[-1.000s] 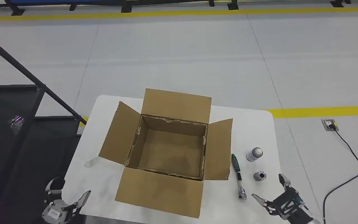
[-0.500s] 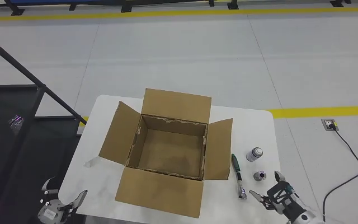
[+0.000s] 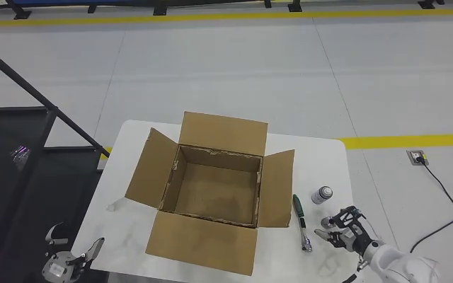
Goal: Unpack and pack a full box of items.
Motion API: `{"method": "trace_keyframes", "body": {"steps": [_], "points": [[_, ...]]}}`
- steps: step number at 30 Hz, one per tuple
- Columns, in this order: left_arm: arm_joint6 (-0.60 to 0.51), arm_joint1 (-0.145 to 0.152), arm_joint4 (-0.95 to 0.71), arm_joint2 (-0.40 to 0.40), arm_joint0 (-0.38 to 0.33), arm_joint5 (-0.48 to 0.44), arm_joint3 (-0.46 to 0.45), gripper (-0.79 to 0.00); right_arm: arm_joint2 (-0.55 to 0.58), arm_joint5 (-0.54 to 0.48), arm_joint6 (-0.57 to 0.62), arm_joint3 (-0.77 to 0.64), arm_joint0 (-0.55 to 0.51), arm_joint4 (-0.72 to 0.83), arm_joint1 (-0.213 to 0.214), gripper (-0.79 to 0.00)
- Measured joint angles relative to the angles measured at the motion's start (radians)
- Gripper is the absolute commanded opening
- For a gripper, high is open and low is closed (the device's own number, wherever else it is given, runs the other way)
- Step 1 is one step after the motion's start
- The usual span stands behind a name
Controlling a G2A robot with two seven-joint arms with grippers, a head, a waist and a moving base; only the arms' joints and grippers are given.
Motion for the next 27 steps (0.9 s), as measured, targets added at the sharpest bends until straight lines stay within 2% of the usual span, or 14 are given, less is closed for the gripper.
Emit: {"method": "trace_keyframes", "body": {"steps": [2,4,6,12,15,19,24,27], "points": [[0.0,0.0,0.0,0.0,0.0,0.0,0.0,0.0,-0.004,-0.008,0.016,0.011,0.015,0.01,0.001,-0.252],[0.0,0.0,0.0,0.0,0.0,0.0,0.0,0.0,-0.007,-0.013,0.022,0.022,0.025,0.016,0.002,-0.397],[0.0,0.0,0.0,0.0,0.0,0.0,0.0,0.0,-0.009,-0.015,0.024,0.028,0.03,0.019,0.003,-0.434],[0.0,0.0,0.0,0.0,0.0,0.0,0.0,0.0,-0.015,-0.011,0.041,0.033,0.036,0.024,0.006,-0.434],[0.0,0.0,0.0,0.0,0.0,0.0,0.0,0.0,-0.016,-0.009,0.053,0.032,0.038,0.023,0.008,-0.465],[0.0,0.0,0.0,0.0,0.0,0.0,0.0,0.0,-0.018,0.007,0.065,0.025,0.036,0.017,0.01,-0.428],[0.0,0.0,0.0,0.0,0.0,0.0,0.0,0.0,-0.025,0.018,0.077,0.015,0.03,0.009,0.012,-0.419],[0.0,0.0,0.0,0.0,0.0,0.0,0.0,0.0,-0.03,0.025,0.089,0.012,0.03,0.006,0.012,-0.468]]}}
